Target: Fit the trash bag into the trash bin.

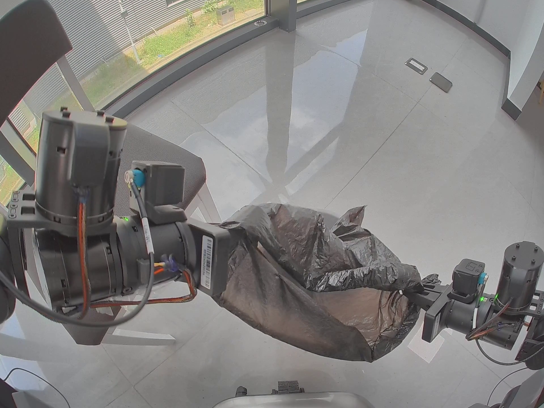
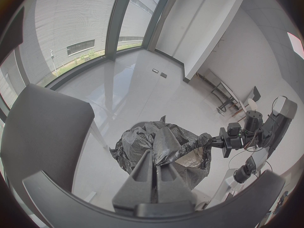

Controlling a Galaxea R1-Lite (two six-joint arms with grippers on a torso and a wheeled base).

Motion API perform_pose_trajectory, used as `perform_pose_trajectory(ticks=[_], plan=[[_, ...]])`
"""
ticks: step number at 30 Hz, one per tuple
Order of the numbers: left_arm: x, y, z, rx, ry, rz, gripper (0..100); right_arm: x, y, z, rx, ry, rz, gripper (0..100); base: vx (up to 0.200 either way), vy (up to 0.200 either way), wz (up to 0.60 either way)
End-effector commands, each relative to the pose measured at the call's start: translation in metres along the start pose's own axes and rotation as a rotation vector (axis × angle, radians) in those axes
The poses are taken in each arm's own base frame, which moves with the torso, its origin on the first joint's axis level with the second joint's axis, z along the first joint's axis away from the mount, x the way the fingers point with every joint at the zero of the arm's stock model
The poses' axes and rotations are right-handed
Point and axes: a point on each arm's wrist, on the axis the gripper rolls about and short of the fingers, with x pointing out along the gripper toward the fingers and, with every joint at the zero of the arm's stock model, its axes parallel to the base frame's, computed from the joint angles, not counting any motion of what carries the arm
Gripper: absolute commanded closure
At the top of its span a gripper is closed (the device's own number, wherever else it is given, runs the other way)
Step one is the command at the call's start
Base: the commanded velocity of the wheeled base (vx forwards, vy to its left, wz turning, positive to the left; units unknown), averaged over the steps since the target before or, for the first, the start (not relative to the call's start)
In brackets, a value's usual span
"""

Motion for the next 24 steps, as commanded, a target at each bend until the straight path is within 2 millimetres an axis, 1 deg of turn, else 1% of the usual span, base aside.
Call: perform_pose_trajectory(ticks=[1,3,6,10,11,12,13,18,21,24], plan=[[0.001,0.000,-0.002,0.009,0.024,0.007,100,0.017,0.001,-0.010,0.001,0.079,0.009,100,0.000,0.000,0.00],[0.008,-0.001,-0.003,0.015,0.041,0.010,100,0.024,0.002,-0.015,0.008,0.111,0.023,100,0.000,0.000,0.00],[0.023,-0.004,-0.005,0.024,0.073,0.010,100,0.028,0.004,-0.022,0.011,0.151,0.064,100,0.000,0.000,0.00],[0.045,-0.010,-0.002,0.030,0.092,0.004,100,0.033,0.004,-0.033,0.015,0.204,0.078,100,0.000,0.000,0.00],[0.045,-0.010,-0.002,0.030,0.092,0.004,100,0.033,0.004,-0.033,0.015,0.204,0.078,100,0.000,0.000,0.00],[0.055,-0.014,0.000,0.032,0.097,-0.001,100,0.032,0.004,-0.039,0.015,0.217,0.078,100,0.000,0.000,0.00],[0.060,-0.017,0.001,0.036,0.102,-0.007,100,0.030,0.003,-0.042,0.017,0.217,0.077,100,0.000,0.000,0.00],[0.083,-0.025,0.008,0.024,0.084,-0.026,100,0.019,0.000,-0.054,0.023,0.217,0.066,100,0.000,0.000,0.00],[0.104,-0.030,0.006,0.021,0.079,-0.034,100,0.010,-0.004,-0.061,0.038,0.219,0.065,100,0.000,0.000,0.00],[0.126,-0.036,0.005,0.014,0.058,-0.048,100,0.009,-0.011,-0.061,0.056,0.215,0.046,100,0.000,0.000,0.00]])
